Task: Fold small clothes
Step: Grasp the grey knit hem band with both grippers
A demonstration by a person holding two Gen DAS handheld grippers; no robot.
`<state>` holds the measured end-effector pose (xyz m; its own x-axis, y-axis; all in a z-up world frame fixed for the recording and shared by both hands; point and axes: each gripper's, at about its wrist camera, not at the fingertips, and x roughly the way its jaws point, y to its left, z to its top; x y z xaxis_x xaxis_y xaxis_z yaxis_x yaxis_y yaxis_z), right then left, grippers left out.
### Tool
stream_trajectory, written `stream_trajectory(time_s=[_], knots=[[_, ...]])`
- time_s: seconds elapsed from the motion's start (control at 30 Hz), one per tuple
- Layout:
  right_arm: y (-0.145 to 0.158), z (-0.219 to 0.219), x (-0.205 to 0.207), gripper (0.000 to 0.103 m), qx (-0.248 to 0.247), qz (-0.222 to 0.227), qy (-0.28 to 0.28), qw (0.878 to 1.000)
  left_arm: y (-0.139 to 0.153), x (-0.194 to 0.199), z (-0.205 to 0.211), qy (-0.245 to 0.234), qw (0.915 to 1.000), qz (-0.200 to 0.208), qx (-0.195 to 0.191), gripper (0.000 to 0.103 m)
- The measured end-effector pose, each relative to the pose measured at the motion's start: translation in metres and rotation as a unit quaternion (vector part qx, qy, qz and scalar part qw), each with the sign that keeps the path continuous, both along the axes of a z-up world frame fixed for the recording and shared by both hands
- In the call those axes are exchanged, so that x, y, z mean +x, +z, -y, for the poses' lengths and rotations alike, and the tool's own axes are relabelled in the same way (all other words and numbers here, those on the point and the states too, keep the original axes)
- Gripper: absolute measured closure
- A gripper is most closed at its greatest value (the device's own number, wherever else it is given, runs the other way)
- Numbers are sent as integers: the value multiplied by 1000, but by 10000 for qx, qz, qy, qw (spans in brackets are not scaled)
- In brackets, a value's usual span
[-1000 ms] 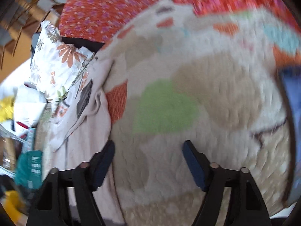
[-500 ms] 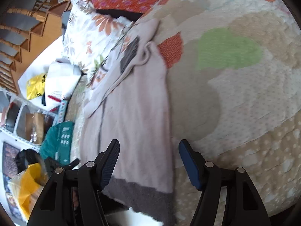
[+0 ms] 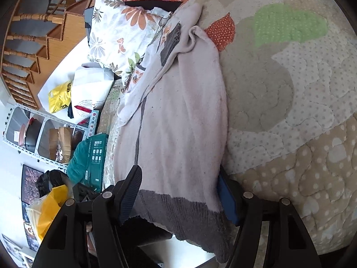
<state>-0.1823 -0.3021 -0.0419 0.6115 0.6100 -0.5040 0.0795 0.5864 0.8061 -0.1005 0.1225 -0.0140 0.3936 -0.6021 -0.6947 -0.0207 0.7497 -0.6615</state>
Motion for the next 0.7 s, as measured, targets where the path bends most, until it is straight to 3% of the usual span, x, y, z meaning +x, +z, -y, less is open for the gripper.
stream_trajectory(time_s=[0.17,0.4,0.5,0.7], knots=[[-3,-4,-3,33,181,8,153,9997,0,-4,6,-103,9999,9,114,28],[-7,-16,-7,38,115,-39,351,9993,-8,-12,9,-138,9998,-128,108,34],[-8,-19,-8,41,37,-71,359,9993,-9,-15,15,-180,9994,-102,274,34],[-10,-26,-12,44,-76,-93,384,9992,-8,-16,24,-282,9984,-4,495,22]])
